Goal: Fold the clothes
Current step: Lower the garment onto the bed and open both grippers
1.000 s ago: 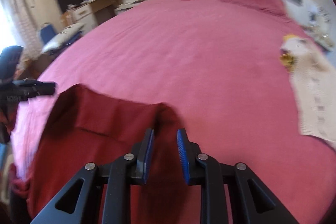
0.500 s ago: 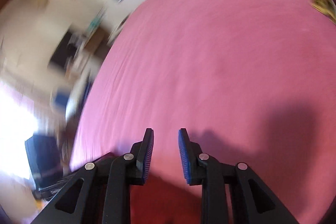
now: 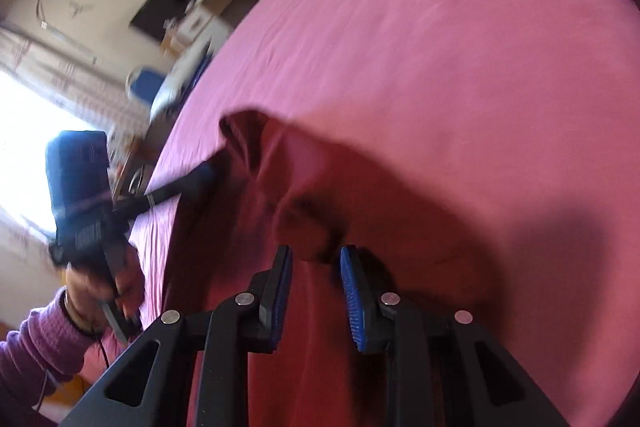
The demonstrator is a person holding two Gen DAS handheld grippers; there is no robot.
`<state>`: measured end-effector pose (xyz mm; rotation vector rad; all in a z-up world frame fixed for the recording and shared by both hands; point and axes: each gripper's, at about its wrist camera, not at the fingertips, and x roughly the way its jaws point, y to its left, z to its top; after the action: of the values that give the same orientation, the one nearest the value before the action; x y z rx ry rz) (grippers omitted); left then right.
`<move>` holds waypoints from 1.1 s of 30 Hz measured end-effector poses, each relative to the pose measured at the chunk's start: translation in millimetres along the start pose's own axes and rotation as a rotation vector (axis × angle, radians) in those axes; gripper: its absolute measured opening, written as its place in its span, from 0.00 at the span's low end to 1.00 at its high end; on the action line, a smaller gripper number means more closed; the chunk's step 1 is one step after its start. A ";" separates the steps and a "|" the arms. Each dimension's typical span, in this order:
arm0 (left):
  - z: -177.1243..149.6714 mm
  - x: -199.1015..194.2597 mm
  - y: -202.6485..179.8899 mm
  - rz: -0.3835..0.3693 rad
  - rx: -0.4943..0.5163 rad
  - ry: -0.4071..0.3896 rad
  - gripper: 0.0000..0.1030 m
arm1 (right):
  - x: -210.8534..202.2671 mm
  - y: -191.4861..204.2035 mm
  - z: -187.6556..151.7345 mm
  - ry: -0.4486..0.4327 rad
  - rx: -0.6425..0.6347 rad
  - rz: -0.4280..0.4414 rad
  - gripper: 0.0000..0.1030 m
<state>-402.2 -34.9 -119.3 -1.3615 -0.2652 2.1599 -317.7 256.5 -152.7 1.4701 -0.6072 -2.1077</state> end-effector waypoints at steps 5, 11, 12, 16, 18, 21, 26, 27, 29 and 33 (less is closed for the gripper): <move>27.2 33.8 -0.9 0.052 0.012 -0.060 0.58 | 7.6 -5.1 56.1 -0.080 0.027 -0.048 0.21; 96.7 36.9 14.7 0.211 0.013 -0.150 0.58 | -73.2 -60.2 87.6 -0.386 0.274 -0.156 0.26; 98.7 34.0 14.3 0.214 0.021 -0.143 0.58 | -86.9 -65.8 82.7 -0.403 0.293 -0.152 0.26; 59.8 -2.4 -1.1 0.166 0.098 -0.141 0.58 | -133.2 -64.5 20.4 -0.356 0.244 -0.134 0.26; 27.7 -17.9 -13.8 0.153 0.117 -0.126 0.58 | -151.5 -67.2 -33.1 -0.308 0.237 -0.157 0.26; -35.4 -39.7 -28.6 0.101 0.120 -0.098 0.60 | -172.3 -68.2 -124.7 -0.250 0.285 -0.203 0.26; -126.7 -50.0 -46.1 0.117 0.151 -0.033 0.61 | -180.6 -58.3 -252.2 -0.161 0.460 -0.259 0.26; -144.2 -54.6 -44.6 0.132 0.161 -0.020 0.61 | -184.8 -56.9 -276.7 -0.153 0.480 -0.245 0.26; -168.4 -56.3 -47.6 0.164 0.191 -0.002 0.61 | -191.9 -48.7 -313.6 -0.159 0.489 -0.195 0.25; -195.1 -58.3 -58.3 0.299 0.316 -0.012 0.61 | -187.9 -23.6 -349.2 -0.105 0.429 -0.169 0.17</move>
<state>-191.6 -44.7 -138.9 -1.2676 0.2847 2.3265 64.2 365.1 -142.5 1.6916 -1.0614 -2.2931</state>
